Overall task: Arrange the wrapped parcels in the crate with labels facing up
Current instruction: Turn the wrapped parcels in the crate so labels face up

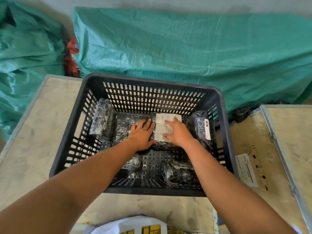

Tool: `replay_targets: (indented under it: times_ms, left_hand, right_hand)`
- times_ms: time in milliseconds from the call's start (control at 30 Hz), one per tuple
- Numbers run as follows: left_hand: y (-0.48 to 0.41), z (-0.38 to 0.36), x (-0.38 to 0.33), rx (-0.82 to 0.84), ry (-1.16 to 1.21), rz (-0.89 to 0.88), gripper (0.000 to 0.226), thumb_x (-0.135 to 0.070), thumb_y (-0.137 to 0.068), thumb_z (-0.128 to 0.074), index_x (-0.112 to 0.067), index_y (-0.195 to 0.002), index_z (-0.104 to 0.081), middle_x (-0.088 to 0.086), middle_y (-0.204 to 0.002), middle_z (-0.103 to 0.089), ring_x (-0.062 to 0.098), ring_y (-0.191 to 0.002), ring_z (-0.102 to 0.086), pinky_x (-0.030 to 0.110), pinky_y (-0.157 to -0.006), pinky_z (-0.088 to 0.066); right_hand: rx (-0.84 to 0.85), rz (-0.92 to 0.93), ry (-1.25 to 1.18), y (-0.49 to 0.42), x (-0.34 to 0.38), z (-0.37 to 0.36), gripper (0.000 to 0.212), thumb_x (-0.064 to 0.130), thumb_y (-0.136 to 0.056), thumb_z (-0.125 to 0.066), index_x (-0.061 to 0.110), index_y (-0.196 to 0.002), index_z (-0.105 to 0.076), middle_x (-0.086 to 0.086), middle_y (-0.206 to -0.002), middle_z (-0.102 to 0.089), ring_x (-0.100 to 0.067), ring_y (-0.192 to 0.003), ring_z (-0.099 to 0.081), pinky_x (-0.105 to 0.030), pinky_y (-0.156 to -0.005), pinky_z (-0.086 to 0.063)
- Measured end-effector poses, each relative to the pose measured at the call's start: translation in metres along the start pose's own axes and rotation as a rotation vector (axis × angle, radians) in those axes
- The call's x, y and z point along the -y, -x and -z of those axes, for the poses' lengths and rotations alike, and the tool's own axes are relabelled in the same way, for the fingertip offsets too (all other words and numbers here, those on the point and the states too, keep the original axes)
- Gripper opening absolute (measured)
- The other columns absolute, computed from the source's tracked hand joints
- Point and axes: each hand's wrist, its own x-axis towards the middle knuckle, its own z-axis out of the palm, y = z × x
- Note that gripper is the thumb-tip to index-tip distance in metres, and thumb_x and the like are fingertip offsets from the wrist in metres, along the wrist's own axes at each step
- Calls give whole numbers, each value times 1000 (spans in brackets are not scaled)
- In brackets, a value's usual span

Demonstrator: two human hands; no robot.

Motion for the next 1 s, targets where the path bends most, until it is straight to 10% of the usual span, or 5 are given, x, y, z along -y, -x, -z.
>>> replay_targets:
  times_ms: [200,533,667,833,1000]
  left_hand:
    - [4,1,2,2,10,-17,90,-62,-96,-45,-23,-162,3,4,-170,4,28,-154,3,57,-119,-9]
    - [6,-1,1,15,-1,-19,90,-61,-96,-43,-22,-163,3,5,-169,5,27,-154,5,55,-119,-9]
    - [7,-1,5,41,25,-35,91,-59,-96,-48,-22,-162,3,5,-169,7,26,-154,9,57,-119,-6]
    - [11,4,6,44,90,-64,90,-53,-96,-55,-23,-163,-3,6,-169,5,27,-154,7,58,-119,-6]
    - [24,27,0,-152,338,-257,80,-49,-94,-63,-27,-160,-24,2,-166,-21,24,-152,-18,51,-123,-16]
  right_hand:
    - [-549,-36,46,37,0,53,48,40,-90,-73,34,-137,-63,-11,-161,-41,-38,-148,-32,-62,-113,-31]
    - [-201,-111,-195,58,-13,27,86,46,-76,-86,48,-151,-44,-18,-171,-12,-40,-155,-11,-56,-122,-20]
    - [-133,-64,-332,48,-7,17,82,32,-86,-80,36,-157,-40,-12,-153,-52,-36,-147,-37,-45,-118,-37]
    - [-216,-68,-380,46,-8,26,77,15,-87,-77,22,-156,-44,-5,-122,-71,-14,-87,-67,-15,-72,-49]
    - [-301,-118,-533,58,-27,45,78,11,-83,-82,21,-153,-48,-2,-142,-63,-4,-106,-59,-5,-74,-44]
